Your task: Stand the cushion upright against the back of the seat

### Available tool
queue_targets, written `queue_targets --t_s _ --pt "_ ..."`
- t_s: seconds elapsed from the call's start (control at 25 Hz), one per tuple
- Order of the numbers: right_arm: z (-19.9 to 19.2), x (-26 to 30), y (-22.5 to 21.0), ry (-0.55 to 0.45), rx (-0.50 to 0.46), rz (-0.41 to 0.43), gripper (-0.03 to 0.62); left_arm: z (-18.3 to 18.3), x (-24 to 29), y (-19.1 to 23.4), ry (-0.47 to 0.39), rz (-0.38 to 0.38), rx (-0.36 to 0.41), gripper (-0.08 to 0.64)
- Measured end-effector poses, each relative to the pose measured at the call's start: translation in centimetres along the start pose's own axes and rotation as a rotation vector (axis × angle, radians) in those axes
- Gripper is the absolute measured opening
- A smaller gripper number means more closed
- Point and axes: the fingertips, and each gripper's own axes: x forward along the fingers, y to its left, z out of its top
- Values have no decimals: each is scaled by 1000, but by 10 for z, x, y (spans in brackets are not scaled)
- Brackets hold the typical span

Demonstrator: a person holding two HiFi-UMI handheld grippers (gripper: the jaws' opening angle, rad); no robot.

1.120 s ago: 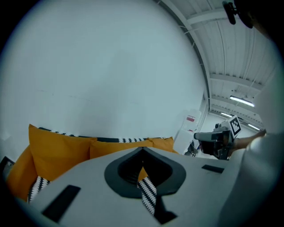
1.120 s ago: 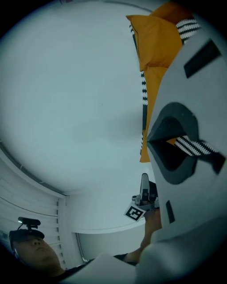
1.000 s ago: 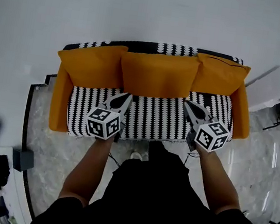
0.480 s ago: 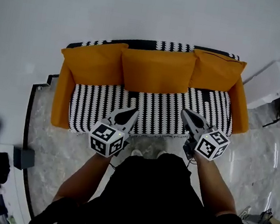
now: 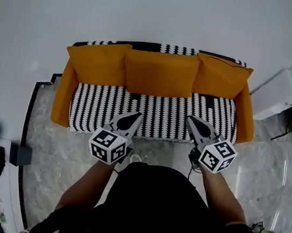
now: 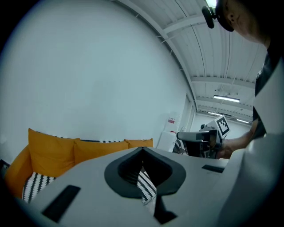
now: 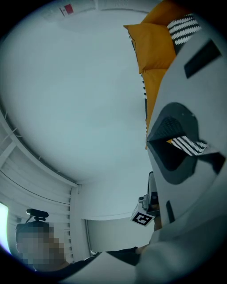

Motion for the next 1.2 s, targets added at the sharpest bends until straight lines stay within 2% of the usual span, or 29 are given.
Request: queue_targets --t_s 0.24,0.72,0.96,1.2 --pt "-18 -65 -1 36 -26 45 35 -7 -4 -53 -55 66 -26 16" --pt "-53 -188 -12 47 37 50 35 -58 -34 -164 -35 114 -58 16" --pt "-61 -200 3 47 66 68 35 -74 -60 -178 -18 157 -63 17" --pt "-59 -198 23 38 60 98 35 -62 -67 -178 -27 158 -39 17"
